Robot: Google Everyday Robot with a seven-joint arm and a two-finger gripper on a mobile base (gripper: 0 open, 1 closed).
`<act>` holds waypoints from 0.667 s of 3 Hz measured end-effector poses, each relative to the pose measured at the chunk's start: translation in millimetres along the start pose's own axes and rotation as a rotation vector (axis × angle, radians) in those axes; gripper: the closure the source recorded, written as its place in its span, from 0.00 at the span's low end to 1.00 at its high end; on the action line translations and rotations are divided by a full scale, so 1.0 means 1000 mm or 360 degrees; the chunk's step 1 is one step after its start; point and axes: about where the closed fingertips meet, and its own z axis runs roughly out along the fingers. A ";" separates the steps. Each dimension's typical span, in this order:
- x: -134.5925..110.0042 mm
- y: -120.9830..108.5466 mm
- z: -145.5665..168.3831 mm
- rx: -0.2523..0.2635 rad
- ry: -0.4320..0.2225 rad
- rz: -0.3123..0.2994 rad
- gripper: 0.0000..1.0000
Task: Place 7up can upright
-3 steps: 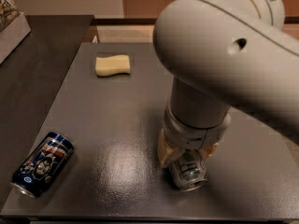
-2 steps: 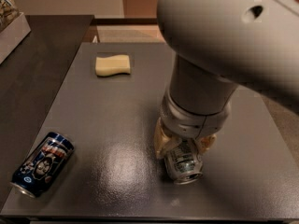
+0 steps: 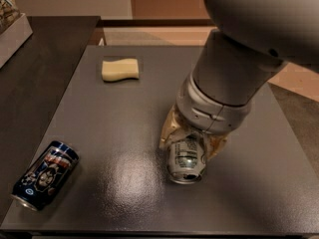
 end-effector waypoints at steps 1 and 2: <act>0.006 -0.004 -0.004 0.0131 0.0025 0.0236 1.00; 0.011 -0.011 -0.008 0.0257 0.0055 0.0334 1.00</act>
Offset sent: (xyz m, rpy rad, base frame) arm 0.0232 0.0073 0.0097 0.2607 -0.0199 -0.2705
